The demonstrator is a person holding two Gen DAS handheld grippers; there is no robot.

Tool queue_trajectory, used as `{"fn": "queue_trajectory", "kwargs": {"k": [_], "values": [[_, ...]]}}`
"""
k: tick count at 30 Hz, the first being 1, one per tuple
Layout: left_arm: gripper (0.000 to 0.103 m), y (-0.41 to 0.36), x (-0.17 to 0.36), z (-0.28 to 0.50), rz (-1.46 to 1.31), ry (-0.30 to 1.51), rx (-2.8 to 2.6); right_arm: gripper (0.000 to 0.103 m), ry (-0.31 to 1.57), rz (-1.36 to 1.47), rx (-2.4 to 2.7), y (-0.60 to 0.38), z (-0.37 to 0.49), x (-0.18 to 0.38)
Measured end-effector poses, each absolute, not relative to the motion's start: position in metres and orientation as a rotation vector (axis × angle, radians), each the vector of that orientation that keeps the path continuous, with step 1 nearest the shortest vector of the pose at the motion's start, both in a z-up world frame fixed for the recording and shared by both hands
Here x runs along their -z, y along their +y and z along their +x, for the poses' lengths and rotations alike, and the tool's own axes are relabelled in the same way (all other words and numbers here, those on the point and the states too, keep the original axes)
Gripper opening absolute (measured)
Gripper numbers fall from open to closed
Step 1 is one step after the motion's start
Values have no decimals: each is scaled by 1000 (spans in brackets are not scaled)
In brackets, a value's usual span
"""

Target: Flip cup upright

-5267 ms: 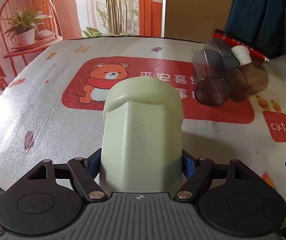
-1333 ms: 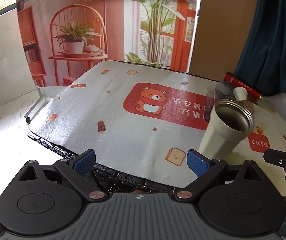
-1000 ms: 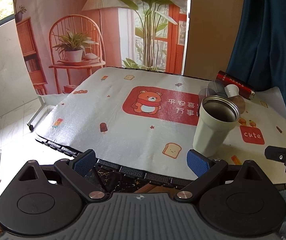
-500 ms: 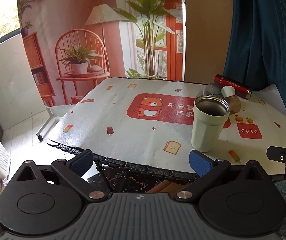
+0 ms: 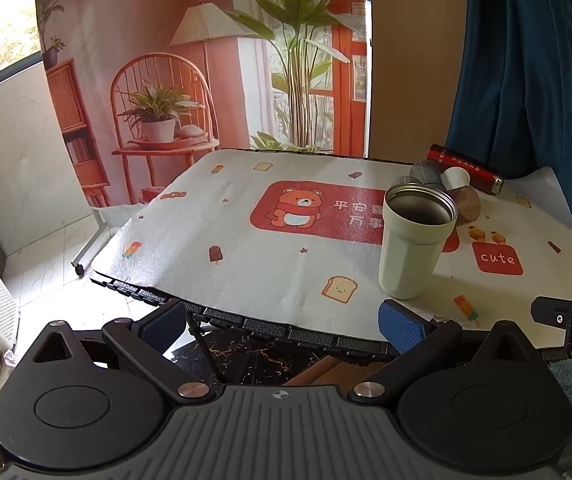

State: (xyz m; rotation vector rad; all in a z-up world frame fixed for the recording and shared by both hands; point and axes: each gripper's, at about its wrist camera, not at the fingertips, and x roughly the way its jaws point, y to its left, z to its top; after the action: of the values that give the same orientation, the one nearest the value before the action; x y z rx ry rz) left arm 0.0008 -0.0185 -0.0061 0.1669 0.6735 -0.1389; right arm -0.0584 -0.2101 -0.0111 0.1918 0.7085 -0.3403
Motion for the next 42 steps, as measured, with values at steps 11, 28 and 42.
{"fn": "queue_trajectory", "kwargs": {"k": [11,28,42], "values": [[103,-17,6,1,147,682,133,103,698,181,349,-210,-61,12],[103,-16,6,1,146,682,131,103,699,177,355,-211,-60,13],[103,-14,1,-1,162,637,95,103,699,175,357,-212,-60,13]]}}
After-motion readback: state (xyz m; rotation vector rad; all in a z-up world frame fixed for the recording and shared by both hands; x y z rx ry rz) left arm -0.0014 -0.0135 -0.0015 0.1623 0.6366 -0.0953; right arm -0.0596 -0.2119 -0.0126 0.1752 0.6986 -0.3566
